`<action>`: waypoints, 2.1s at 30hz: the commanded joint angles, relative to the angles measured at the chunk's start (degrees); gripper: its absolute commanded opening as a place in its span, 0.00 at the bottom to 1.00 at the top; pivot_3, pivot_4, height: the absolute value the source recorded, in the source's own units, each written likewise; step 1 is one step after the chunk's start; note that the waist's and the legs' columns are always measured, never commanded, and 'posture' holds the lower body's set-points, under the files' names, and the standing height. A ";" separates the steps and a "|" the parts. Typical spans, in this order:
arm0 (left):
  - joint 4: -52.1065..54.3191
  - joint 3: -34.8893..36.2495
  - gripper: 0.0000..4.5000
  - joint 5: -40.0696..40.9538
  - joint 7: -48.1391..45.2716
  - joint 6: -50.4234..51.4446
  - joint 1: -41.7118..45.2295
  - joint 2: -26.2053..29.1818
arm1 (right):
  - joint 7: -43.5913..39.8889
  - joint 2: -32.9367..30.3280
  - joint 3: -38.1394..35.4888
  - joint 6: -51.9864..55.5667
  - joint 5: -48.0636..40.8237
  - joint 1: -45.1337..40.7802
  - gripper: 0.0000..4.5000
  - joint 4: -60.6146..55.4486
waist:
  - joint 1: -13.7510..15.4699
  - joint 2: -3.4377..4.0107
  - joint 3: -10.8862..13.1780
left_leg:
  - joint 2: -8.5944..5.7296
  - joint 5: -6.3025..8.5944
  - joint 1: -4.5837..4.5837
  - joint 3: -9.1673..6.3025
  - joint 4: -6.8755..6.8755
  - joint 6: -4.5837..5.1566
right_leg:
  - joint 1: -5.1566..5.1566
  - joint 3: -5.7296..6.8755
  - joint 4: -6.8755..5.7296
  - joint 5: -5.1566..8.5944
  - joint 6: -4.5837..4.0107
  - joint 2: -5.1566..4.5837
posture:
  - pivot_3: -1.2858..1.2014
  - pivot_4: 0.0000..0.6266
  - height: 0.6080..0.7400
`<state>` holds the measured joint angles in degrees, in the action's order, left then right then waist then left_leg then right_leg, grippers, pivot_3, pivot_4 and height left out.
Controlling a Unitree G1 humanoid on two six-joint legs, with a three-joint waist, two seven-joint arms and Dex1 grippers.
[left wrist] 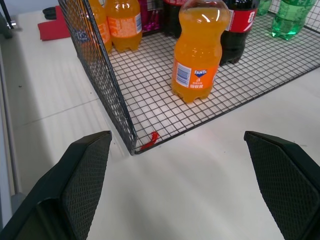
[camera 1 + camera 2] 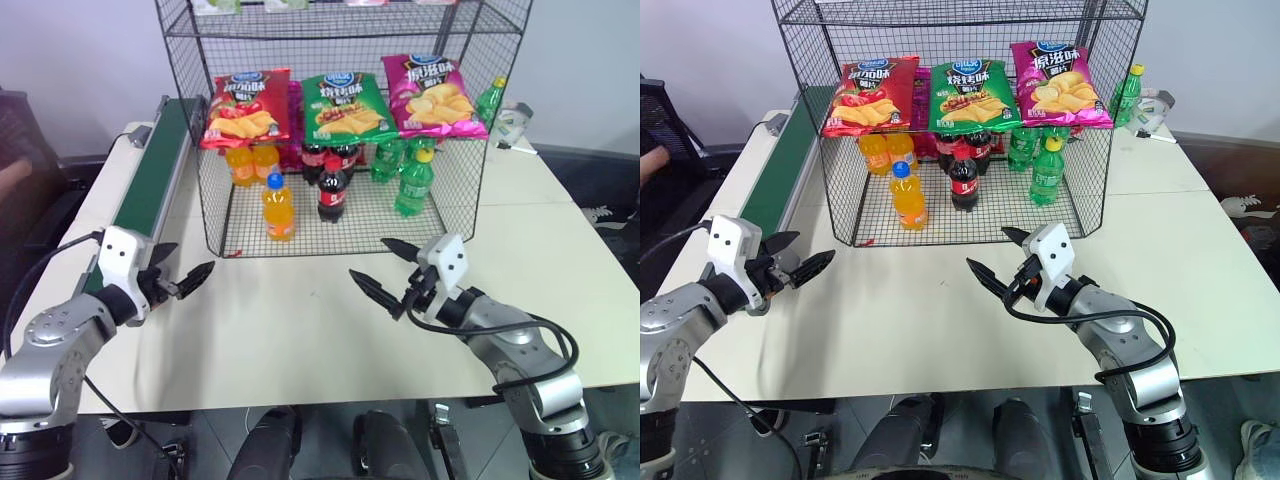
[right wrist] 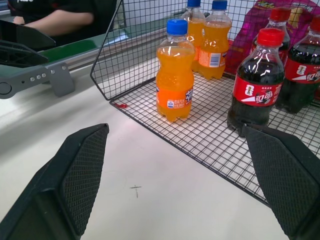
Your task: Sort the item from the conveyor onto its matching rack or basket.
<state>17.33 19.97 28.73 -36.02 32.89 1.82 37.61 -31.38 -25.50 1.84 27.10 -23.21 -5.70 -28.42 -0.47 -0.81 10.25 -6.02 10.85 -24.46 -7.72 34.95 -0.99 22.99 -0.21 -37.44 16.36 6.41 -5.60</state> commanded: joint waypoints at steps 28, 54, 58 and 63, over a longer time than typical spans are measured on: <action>0.17 0.44 0.98 -1.46 2.34 -4.45 0.35 -1.79 | -0.28 0.43 -0.57 -2.90 1.40 -0.95 1.00 0.55 | -0.01 0.00 0.00 | 0.00 0.00 0.00 0.00 -0.02 0.00 | 0.00 0.00 0.02 0.00 0.00 0.00 | 0.52 0.24 1.00; -0.32 0.50 0.98 -1.85 2.30 -5.04 -1.10 -2.22 | -0.32 0.55 -0.53 -3.40 1.91 -0.83 1.00 0.96 | 0.00 0.00 0.00 | 0.00 0.00 0.00 0.00 -0.03 0.00 | 0.00 0.00 0.05 0.00 -0.01 0.00 | 0.52 0.24 1.00; -0.39 0.46 0.98 -1.93 2.33 -5.18 -1.09 -2.37 | -0.53 0.46 -0.67 -3.46 1.90 -1.16 1.00 1.28 | 0.00 0.00 0.00 | 0.00 0.00 0.00 0.00 -0.04 0.00 | 0.00 0.00 0.05 0.00 -0.01 0.00 | 0.52 0.24 1.00; -0.81 0.47 0.98 -2.01 2.30 -5.53 -0.70 -2.37 | -0.79 0.46 -0.81 -3.93 2.10 -1.84 1.00 2.11 | 0.00 0.00 0.00 | 0.00 0.00 0.00 0.00 -0.04 0.00 | 0.00 0.00 0.06 0.00 -0.01 0.00 | 0.52 0.24 1.00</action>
<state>15.98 19.41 26.68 -33.74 28.38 0.71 34.98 -31.97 -25.22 1.85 24.67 -20.98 -6.66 -25.51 -0.47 -0.81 10.25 -6.02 10.85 -24.46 -7.72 34.90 -0.99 22.99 -0.21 -37.38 16.36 6.40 -5.60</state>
